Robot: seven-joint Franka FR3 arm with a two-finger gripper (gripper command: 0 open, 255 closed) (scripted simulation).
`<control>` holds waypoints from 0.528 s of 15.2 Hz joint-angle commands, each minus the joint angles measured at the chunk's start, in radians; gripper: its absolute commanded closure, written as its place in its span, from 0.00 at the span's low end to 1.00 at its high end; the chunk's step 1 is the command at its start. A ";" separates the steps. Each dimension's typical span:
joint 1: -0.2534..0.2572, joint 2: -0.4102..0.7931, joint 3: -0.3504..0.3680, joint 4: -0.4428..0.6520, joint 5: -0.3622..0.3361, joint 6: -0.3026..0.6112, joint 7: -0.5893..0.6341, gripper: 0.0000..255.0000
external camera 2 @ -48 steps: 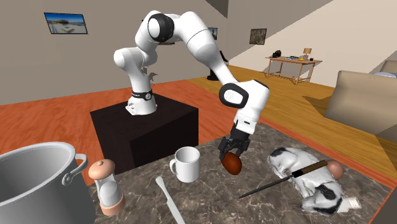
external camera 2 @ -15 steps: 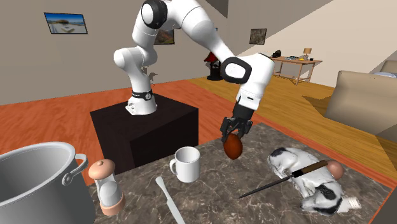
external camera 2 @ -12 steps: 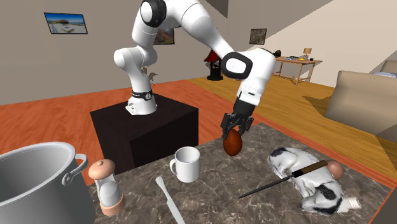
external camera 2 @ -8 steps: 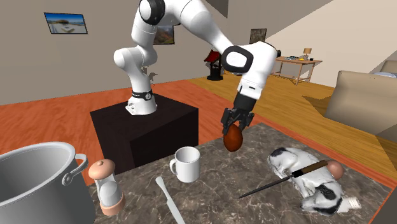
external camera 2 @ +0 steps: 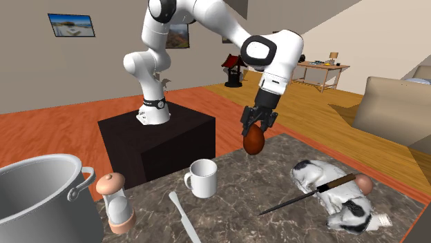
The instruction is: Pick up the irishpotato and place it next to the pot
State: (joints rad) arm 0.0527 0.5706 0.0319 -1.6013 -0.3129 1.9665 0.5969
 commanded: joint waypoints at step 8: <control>0.000 -0.056 0.004 0.039 0.011 -0.092 -0.027 1.00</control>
State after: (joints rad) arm 0.0526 0.5233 0.0350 -1.5624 -0.3027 1.8834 0.5720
